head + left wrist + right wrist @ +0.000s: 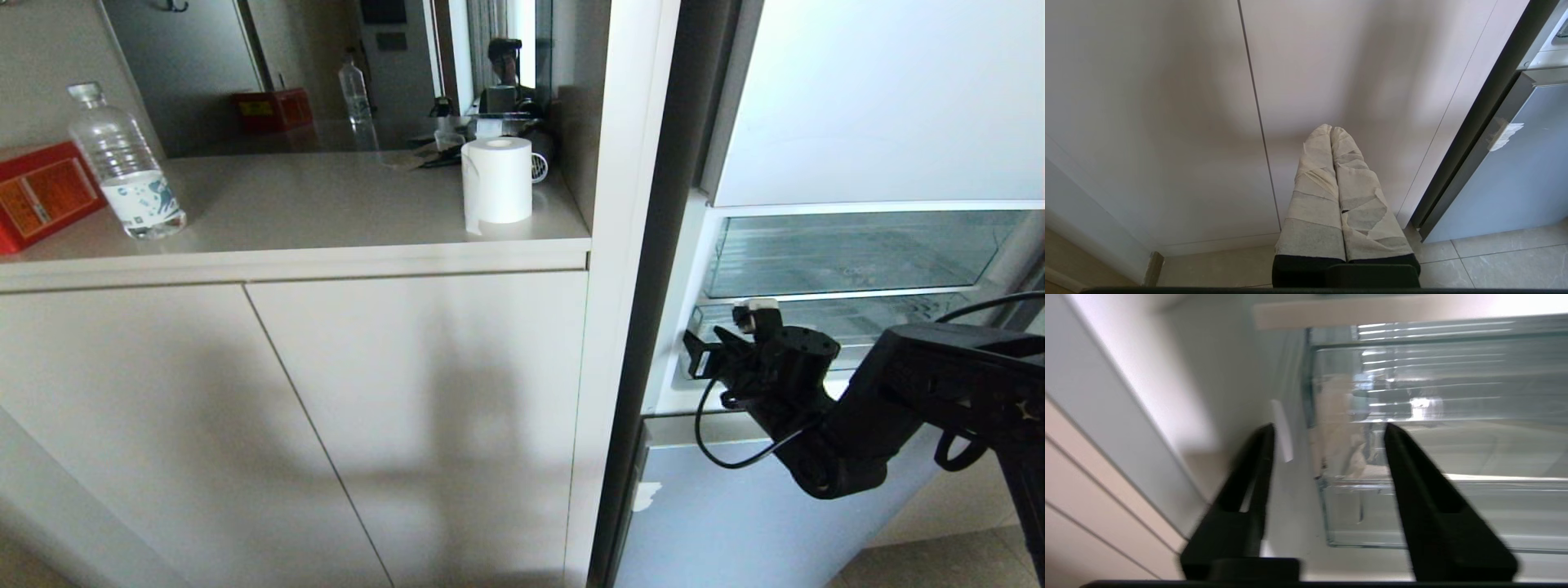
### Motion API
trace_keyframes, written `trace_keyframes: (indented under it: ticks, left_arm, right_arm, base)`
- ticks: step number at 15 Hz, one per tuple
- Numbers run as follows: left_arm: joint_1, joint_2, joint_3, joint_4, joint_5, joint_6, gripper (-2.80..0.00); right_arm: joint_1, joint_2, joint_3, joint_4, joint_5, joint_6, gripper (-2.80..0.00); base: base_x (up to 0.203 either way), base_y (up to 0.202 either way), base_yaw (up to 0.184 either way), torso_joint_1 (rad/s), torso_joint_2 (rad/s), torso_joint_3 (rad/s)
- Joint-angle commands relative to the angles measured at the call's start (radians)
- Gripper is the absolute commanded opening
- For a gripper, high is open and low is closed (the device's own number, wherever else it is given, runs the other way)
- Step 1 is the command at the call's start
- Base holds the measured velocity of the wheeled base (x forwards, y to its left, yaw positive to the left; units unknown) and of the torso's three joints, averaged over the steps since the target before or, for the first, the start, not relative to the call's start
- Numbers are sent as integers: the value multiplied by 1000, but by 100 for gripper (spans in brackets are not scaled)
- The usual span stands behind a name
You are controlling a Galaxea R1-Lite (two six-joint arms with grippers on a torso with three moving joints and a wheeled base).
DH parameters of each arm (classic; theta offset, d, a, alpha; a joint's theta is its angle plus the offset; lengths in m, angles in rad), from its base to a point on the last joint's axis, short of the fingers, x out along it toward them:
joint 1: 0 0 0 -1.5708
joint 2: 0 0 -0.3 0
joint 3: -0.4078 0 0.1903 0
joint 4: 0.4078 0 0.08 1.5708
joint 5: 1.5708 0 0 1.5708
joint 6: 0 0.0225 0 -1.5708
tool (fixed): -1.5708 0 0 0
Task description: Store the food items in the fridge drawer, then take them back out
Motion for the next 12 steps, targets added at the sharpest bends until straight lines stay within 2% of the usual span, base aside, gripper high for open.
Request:
trace_keyframes:
  ticks: [1, 8, 12]
  left_arm:
    - [0, 0, 0, 0, 0, 0, -280]
    - [0, 0, 0, 0, 0, 0, -280]
    - [0, 0, 0, 0, 0, 0, -280]
  right_arm:
    - [13, 2, 3, -6, -1, 1, -280]
    - [18, -31, 71, -17, -25, -12, -280]
    - [22, -84, 222, -84, -23, -11, -280]
  base:
    - [0, 0, 0, 0, 0, 0]
    - [0, 0, 0, 0, 0, 0]
    - [0, 0, 0, 0, 0, 0]
